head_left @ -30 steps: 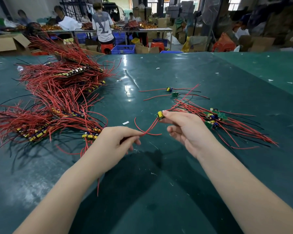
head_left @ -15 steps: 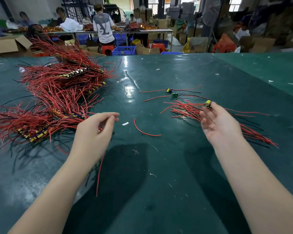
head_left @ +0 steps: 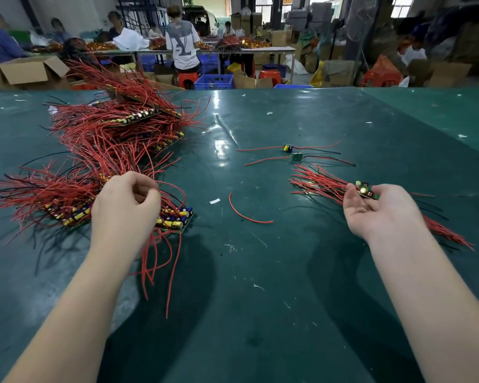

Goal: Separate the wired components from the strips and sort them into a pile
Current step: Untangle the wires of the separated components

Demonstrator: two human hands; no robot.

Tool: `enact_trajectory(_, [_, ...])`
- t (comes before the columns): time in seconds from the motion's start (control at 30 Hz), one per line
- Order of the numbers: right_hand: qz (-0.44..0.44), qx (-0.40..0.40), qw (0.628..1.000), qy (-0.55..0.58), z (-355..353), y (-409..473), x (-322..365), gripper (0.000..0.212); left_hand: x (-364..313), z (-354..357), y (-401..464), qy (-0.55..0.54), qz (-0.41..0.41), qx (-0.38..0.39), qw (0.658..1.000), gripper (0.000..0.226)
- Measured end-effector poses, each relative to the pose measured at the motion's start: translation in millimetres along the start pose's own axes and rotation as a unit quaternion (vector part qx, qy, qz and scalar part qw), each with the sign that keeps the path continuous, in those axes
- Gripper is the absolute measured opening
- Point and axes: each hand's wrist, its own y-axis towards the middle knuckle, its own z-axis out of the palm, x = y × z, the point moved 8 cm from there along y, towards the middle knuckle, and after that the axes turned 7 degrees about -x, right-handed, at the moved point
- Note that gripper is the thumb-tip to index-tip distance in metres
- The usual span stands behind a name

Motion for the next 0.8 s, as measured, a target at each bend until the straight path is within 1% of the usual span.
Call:
enact_trajectory(0.03, [0.001, 0.004, 1.000, 0.004, 0.8, -2.5, 0.8, 0.037, 2.5, 2.9, 1.6, 0.030, -0.001, 0.011, 0.999, 0.013])
enact_trajectory(0.13, [0.009, 0.019, 1.000, 0.018, 4.0, -9.5, 0.9, 0.040, 8.1, 10.7, 0.5, 0.079, -0.012, 0.047, 0.996, 0.037])
enact_trajectory(0.17, [0.012, 0.026, 0.999, 0.024, 5.5, -11.9, 0.5, 0.041, 7.9, 12.4, -1.3, 0.090, -0.006, 0.055, 0.994, 0.040])
enact_trajectory(0.23, [0.018, 0.045, 0.998, 0.028, 8.9, -17.0, -0.7, 0.039, 4.0, 15.4, -5.4, 0.111, 0.017, 0.073, 0.991, 0.032])
enact_trajectory(0.3, [0.028, 0.079, 0.996, 0.010, 14.8, -24.7, -4.3, 0.027, 1.8, 16.0, -7.4, 0.102, 0.020, 0.077, 0.992, 0.017])
enact_trajectory(0.37, [0.040, 0.113, 0.992, -0.041, 21.3, -34.6, -13.2, 0.018, 1.8, 16.6, -7.3, 0.061, 0.013, 0.072, 0.995, 0.008])
enact_trajectory(0.43, [0.059, 0.160, 0.980, -0.100, 28.8, -46.2, -28.2, 0.019, 0.5, 20.7, -8.5, -0.012, 0.002, 0.083, 0.997, 0.014])
enact_trajectory(0.5, [0.077, 0.210, 0.958, -0.177, 34.8, -58.2, -47.0, 0.020, -6.8, 27.3, -13.2, -0.105, -0.001, 0.107, 0.989, 0.022])
enact_trajectory(0.57, [0.074, 0.258, 0.928, -0.260, 38.3, -67.8, -65.9, 0.016, -15.6, 34.0, -18.2, -0.193, 0.000, 0.127, 0.973, 0.018])
enact_trajectory(0.63, [0.032, 0.288, 0.898, -0.332, 39.9, -71.7, -79.5, 0.014, -21.2, 38.3, -23.4, -0.280, -0.023, 0.138, 0.950, 0.011])
enact_trajectory(0.73, [-0.082, 0.297, 0.833, -0.459, 42.0, -75.4, -90.5, 0.013, -29.5, 41.1, -30.1, -0.357, -0.037, 0.143, 0.923, 0.009])
enact_trajectory(0.77, [-0.098, 0.296, 0.821, -0.478, 42.2, -76.1, -94.4, 0.017, -33.1, 41.7, -32.7, -0.374, -0.036, 0.145, 0.915, 0.009])
enact_trajectory(0.8, [-0.090, 0.299, 0.819, -0.481, 41.4, -76.5, -99.6, 0.019, -36.2, 41.8, -35.3, -0.387, -0.034, 0.147, 0.909, 0.009])
